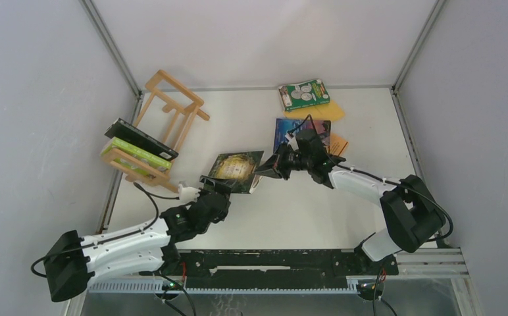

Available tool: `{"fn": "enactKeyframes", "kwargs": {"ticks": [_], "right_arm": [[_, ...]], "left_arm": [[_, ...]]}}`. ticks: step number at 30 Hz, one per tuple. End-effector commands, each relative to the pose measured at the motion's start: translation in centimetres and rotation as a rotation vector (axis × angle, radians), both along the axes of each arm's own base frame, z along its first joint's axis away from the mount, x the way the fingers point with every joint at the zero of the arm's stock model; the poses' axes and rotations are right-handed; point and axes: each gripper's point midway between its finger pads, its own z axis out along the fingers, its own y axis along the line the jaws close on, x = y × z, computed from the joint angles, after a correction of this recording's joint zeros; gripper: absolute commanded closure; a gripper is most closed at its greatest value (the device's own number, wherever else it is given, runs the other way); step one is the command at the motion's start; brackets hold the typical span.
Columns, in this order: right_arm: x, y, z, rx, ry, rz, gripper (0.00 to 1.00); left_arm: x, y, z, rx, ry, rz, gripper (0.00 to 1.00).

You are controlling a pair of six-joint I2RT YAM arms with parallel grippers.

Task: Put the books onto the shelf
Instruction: Pick up the book from the center of the board.

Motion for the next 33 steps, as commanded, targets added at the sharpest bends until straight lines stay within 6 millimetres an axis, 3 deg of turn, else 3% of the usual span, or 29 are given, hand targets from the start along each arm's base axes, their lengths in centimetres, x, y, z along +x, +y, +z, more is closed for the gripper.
{"fn": "enactKeyframes", "kwargs": {"ticks": [1, 6, 11, 18, 24, 28, 32, 33], "right_arm": [[-1.1, 1.1, 1.6, 0.113, 0.031, 0.046, 1.00], [-2.2, 1.1, 1.2, 0.136, 0.075, 0.065, 1.00], [-2.8, 1.0, 1.1, 0.157, 0.106, 0.073, 1.00], [-3.3, 0.9, 1.5, 0.185, 0.126, 0.080, 1.00], [-3.4, 0.4, 1.3, 0.178, 0.122, 0.079, 1.00], [-3.7, -0.2, 1.3, 0.158, 0.105, 0.088, 1.00], [-4.2, -1.4, 0.9, 0.095, 0.056, 0.102, 0.99], [-4.3, -1.8, 0.8, 0.073, 0.042, 0.108, 0.93]], "left_arm": [[1.7, 0.5, 1.1, -0.041, -0.059, 0.094, 0.00], [2.4, 0.6, 0.6, -0.055, -0.062, 0.115, 0.02], [2.7, 0.5, 0.3, -0.055, -0.072, 0.115, 0.11], [2.8, -0.1, -0.1, -0.065, -0.071, 0.105, 0.48], [2.7, -0.1, 0.1, -0.041, -0.047, 0.103, 0.69], [2.9, -0.4, 0.9, -0.012, -0.051, 0.092, 0.94], [3.3, -0.6, 1.8, 0.042, -0.055, 0.079, 1.00], [3.4, -0.7, 2.0, 0.060, -0.057, 0.072, 1.00]]}}
